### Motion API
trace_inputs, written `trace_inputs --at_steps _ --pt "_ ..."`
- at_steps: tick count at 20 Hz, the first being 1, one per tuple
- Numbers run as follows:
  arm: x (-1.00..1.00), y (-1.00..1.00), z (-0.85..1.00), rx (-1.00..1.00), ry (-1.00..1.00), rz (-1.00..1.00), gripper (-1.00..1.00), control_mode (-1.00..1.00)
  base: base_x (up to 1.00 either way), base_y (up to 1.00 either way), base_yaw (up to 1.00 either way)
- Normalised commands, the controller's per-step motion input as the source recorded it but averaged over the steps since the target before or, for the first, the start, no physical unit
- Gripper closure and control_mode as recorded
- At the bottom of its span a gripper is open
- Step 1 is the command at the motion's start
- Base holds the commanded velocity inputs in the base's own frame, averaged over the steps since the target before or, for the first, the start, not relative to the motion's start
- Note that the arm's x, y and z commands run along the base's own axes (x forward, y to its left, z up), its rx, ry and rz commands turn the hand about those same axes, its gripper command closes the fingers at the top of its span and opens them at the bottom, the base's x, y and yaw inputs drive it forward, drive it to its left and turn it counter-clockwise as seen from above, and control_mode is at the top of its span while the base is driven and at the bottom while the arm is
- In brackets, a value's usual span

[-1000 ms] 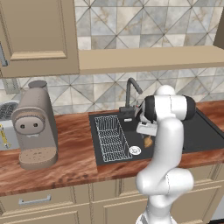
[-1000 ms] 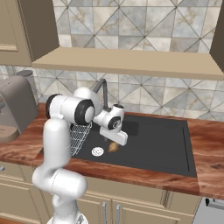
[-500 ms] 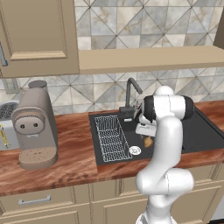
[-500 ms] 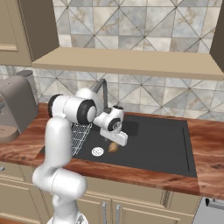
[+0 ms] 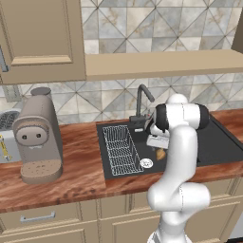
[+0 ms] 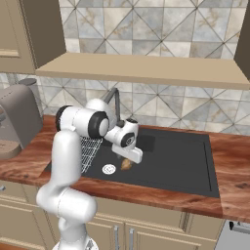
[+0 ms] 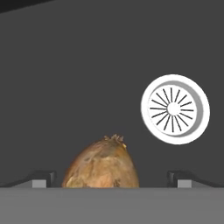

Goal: Turn on the sink faucet. Then move the onion from the counter to the sink. Turn off the sink. Move the vegetable from the sink to the pot next to the stove. Finally move the pot to the front center burner.

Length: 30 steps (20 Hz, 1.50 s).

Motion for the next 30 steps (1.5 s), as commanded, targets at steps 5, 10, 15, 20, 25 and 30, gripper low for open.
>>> trace_inputs --at_steps 5,10,15,20,25,30 --pt "0.0 0.0 -0.06 0.0 -0.01 0.0 -1.0 -1.0 0.0 0.0 0.0" --pt "0.0 0.0 -0.08 0.0 0.0 0.0 -1.0 -1.0 0.0 0.0 0.0" --pt "0.0 0.0 -0.11 -0.01 0.0 0.0 -1.0 -1.0 0.0 0.0 0.0" --pt "0.0 0.0 -0.13 -0.01 0.0 0.0 -1.0 -1.0 0.0 0.0 0.0" --pt "0.02 0.0 -0.11 0.0 -0.03 0.0 -1.0 -1.0 0.0 0.0 0.0" --pt "0.0 0.0 -0.16 0.0 -0.04 0.0 -1.0 -1.0 0.0 0.0 0.0"
